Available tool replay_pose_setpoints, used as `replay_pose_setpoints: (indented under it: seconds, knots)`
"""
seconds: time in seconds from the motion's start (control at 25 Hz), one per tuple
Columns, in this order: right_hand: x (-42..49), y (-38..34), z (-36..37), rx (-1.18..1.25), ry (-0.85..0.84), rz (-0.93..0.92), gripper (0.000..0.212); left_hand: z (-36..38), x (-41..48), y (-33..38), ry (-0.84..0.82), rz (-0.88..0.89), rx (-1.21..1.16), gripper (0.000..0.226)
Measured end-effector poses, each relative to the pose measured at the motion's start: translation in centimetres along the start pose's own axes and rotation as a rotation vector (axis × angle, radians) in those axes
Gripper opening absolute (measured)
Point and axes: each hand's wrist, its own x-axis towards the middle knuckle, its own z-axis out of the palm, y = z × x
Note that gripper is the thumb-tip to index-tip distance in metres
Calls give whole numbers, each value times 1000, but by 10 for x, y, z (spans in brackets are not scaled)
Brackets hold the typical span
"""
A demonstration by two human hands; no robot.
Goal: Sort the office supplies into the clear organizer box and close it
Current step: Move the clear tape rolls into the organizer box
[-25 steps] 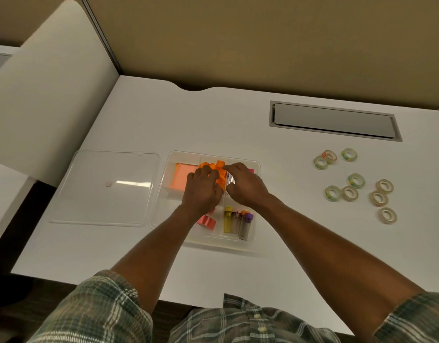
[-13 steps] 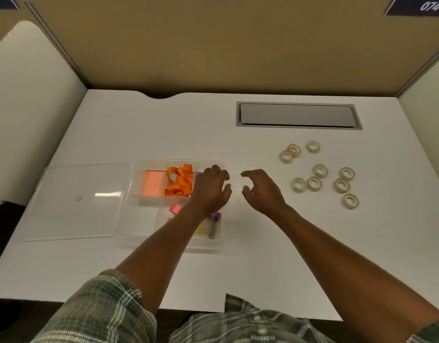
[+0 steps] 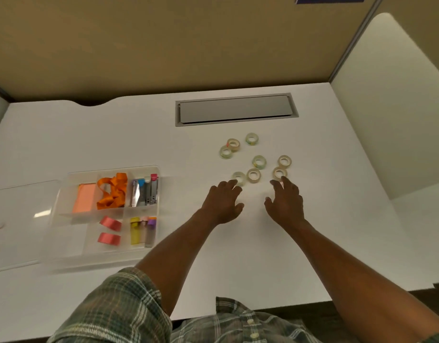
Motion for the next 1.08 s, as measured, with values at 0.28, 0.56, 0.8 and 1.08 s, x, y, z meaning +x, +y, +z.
replay_pose_setpoints:
  seconds: [0.28, 0.56, 0.8, 1.08]
  knots:
    - [15, 58, -6, -26, -226, -47, 68, 20, 32, 20, -237, -92, 134, 74]
    - [8, 53, 2, -42, -83, -70, 31, 28, 16, 22, -24, -82, 207, 44]
    - [-11, 24, 18, -35, -125, -118, 48, 48, -18, 12, 17, -150, 187, 38]
    - [-26, -47, 32, 435, -187, 1, 37, 35, -55, -16, 58, -206, -35, 42]
